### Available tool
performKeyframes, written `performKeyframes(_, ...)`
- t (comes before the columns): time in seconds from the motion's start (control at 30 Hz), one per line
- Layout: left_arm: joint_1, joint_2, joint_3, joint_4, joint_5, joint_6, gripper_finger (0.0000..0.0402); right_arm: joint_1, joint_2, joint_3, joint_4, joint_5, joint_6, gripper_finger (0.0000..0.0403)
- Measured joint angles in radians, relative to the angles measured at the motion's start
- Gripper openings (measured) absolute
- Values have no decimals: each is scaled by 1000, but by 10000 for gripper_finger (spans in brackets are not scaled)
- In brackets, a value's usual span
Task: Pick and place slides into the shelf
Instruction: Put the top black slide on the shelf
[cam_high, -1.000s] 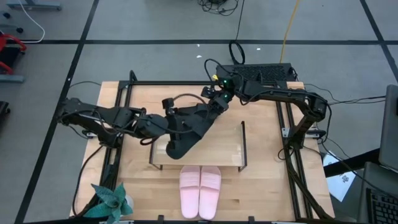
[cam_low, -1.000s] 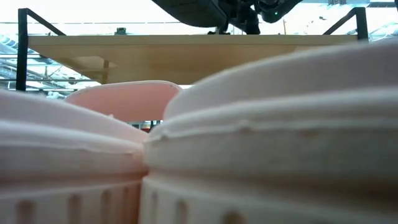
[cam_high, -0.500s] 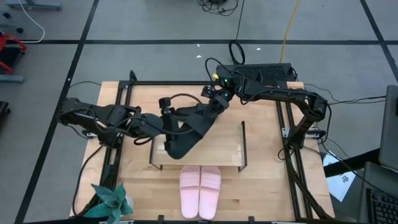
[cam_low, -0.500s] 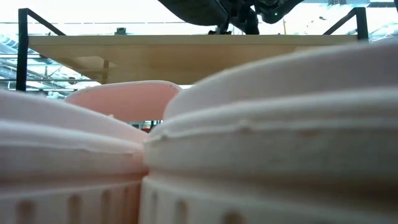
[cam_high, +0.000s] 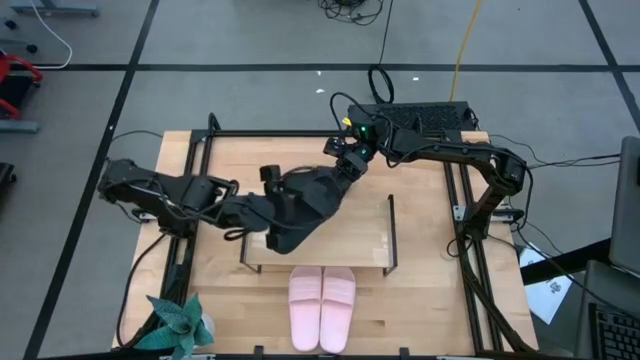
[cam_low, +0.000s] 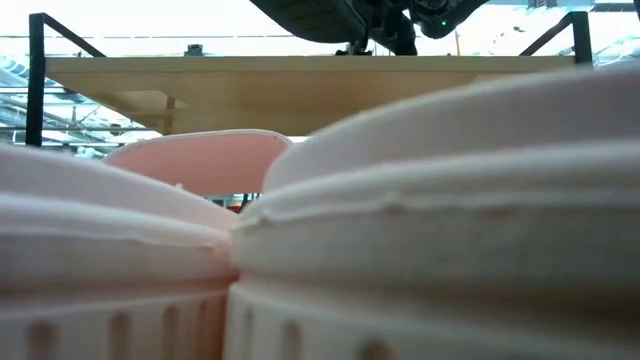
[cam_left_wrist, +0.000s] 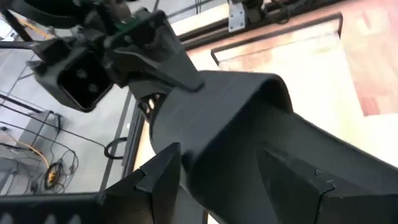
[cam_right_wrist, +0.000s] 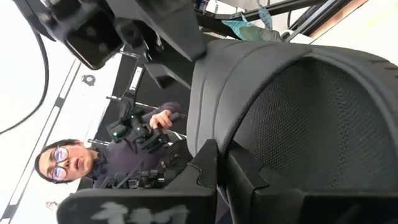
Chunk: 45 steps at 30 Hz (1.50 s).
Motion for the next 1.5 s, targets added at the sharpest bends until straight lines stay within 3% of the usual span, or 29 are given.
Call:
performKeyframes(0.23, 23, 26, 1, 5, -80, 15, 211, 22, 0, 0, 1, 1, 7, 2)
performKeyframes(0.8, 33, 39, 0, 104, -42, 131, 205, 45, 0, 0, 18, 5, 47, 2)
performKeyframes(0.9, 39, 51, 0, 109, -14, 131, 169, 45, 0, 0, 44, 5, 65, 2)
performKeyframes(1.07, 47, 61, 0, 95, 9, 138, 47, 45, 0, 0, 46, 24, 66, 2)
performKeyframes(1.13, 47, 64, 0, 87, -9, 133, 15, 45, 0, -1, 45, 23, 64, 2)
performKeyframes(1.5, 26, 45, 0, -13, -139, -24, 2, 44, 2, 0, 56, 51, 56, 39)
